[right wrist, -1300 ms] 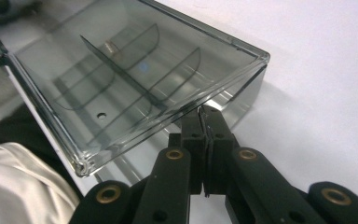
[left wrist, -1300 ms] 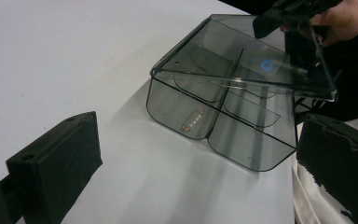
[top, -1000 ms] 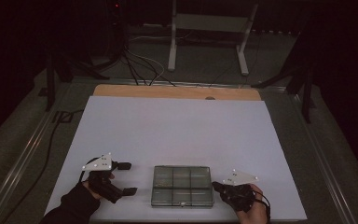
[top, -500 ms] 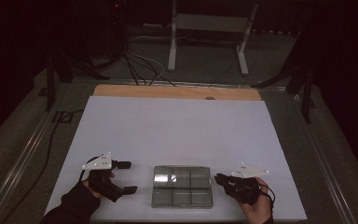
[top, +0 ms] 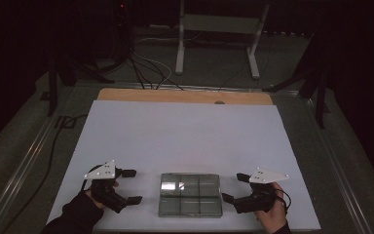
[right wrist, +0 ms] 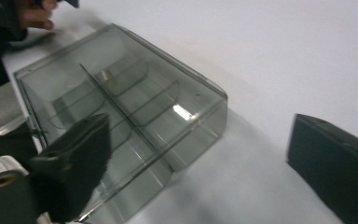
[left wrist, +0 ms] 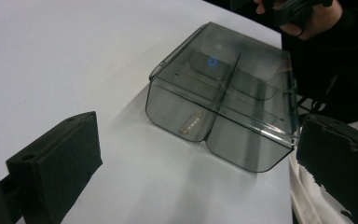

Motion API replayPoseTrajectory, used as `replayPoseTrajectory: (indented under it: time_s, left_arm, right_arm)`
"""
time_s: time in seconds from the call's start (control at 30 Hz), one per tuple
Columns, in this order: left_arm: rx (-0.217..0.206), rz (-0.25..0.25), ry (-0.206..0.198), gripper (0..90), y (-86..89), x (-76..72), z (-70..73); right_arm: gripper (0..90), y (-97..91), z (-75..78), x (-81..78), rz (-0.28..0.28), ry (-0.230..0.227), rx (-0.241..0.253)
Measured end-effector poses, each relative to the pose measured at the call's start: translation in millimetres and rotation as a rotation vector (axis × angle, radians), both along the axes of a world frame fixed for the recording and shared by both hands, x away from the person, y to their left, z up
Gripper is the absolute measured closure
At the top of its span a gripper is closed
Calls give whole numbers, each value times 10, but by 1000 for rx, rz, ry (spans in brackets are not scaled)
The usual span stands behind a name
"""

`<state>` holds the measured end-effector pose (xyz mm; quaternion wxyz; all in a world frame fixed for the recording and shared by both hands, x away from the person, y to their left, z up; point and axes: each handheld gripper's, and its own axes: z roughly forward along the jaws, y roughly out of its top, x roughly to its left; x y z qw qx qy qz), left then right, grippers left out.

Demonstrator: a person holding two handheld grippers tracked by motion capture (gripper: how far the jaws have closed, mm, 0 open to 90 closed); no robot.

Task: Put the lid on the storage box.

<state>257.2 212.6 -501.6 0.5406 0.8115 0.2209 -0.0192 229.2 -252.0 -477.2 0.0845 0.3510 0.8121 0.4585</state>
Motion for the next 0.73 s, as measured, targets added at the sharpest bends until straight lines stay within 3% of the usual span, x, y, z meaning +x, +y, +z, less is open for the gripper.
replayPoseTrajectory:
  time_s: [0.2,0.73]
  left_arm:
    - [-3,3,6,8,6,16,-9]
    - [2,-1,15,8,4,31,-34]
  right_arm:
    - [21,-46,-52,35,7,-31,33]
    - [20,-107,-129,100,-4,-12,38]
